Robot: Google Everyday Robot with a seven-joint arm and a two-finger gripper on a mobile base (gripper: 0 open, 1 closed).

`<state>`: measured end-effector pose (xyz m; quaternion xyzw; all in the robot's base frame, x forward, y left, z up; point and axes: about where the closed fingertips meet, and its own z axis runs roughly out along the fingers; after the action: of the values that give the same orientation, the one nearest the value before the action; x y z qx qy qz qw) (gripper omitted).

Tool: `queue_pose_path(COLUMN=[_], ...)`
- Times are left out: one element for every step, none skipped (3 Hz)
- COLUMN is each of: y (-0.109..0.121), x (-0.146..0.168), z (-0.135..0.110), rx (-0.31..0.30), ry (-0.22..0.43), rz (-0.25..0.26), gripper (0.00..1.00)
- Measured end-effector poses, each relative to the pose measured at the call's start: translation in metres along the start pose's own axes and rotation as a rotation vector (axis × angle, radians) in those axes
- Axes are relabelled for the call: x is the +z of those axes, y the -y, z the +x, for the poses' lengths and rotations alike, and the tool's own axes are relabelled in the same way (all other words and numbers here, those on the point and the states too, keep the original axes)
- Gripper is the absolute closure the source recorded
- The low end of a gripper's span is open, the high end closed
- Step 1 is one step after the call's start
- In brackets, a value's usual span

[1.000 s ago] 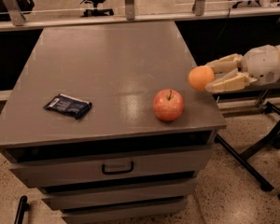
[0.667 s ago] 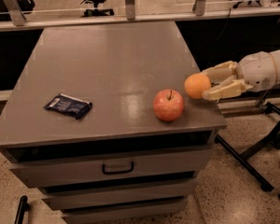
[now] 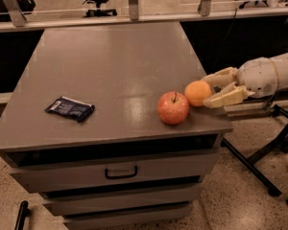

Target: Move orange near apple

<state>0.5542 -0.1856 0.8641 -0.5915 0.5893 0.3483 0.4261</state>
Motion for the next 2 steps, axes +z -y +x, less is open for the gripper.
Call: queue_pose_path(y=[0.0011, 0.0021], x=[0.0026, 0.0053], z=[-0.0005, -0.0011], rx=[-0.001, -0.001], ry=[0.002, 0.003], rz=[-0.001, -0.003], gripper=[0.60, 0.36])
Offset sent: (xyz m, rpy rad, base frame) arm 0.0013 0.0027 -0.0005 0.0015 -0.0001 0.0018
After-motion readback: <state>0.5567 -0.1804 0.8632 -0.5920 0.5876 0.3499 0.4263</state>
